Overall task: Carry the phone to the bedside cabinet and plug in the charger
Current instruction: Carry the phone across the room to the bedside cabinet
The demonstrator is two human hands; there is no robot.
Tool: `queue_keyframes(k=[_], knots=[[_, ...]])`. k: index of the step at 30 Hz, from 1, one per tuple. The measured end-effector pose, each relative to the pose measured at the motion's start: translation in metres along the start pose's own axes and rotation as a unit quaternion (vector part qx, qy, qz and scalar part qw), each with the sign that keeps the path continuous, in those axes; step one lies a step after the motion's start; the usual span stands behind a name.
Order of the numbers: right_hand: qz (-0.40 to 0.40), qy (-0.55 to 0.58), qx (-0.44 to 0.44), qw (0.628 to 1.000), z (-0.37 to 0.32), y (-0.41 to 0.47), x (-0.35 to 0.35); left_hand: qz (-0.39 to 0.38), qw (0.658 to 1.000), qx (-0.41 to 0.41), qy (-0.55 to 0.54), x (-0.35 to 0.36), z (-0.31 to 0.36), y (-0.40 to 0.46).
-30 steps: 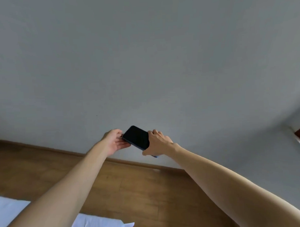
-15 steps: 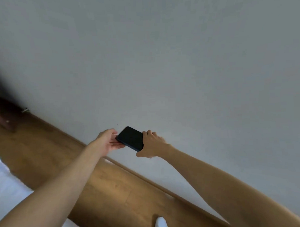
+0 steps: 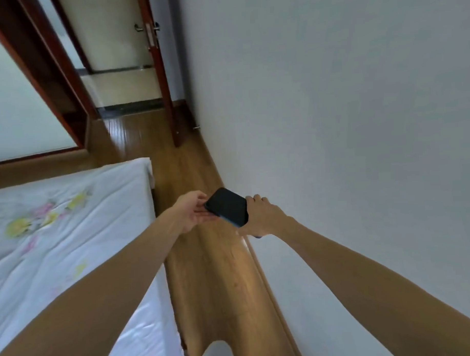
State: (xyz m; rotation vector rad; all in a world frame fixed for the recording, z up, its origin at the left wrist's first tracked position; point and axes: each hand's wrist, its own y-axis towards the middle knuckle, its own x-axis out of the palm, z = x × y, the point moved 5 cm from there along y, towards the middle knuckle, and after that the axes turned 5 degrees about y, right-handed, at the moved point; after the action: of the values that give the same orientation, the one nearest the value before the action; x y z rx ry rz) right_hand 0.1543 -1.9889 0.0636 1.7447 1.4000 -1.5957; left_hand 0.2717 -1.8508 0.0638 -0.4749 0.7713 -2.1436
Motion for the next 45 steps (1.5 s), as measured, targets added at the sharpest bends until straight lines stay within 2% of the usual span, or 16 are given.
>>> queue_keyframes(k=[4, 9, 21, 26, 37, 45], knots=[[-0.004, 0.002, -0.050, 0.999, -0.028, 0.055, 0.002, 0.030, 0.999, 0.003, -0.020, -0.042, 0.017, 0.031], [-0.021, -0.011, -0.067, 0.997, -0.050, 0.135, -0.007, 0.040, 0.998, 0.009, -0.043, -0.079, 0.050, 0.088], [-0.026, -0.010, -0.095, 0.995, -0.096, 0.315, -0.087, 0.071, 0.997, 0.031, -0.014, -0.137, 0.194, 0.206], [-0.062, -0.035, -0.127, 0.989, -0.104, 0.405, -0.115, 0.072, 0.996, 0.018, -0.049, -0.150, 0.245, 0.258], [-0.049, -0.060, -0.245, 0.966, -0.160, 0.596, -0.194, 0.162, 0.979, 0.053, -0.111, -0.208, 0.377, 0.358], [-0.076, -0.085, -0.257, 0.960, -0.201, 0.728, -0.206, 0.173, 0.969, 0.038, -0.172, -0.264, 0.438, 0.450]])
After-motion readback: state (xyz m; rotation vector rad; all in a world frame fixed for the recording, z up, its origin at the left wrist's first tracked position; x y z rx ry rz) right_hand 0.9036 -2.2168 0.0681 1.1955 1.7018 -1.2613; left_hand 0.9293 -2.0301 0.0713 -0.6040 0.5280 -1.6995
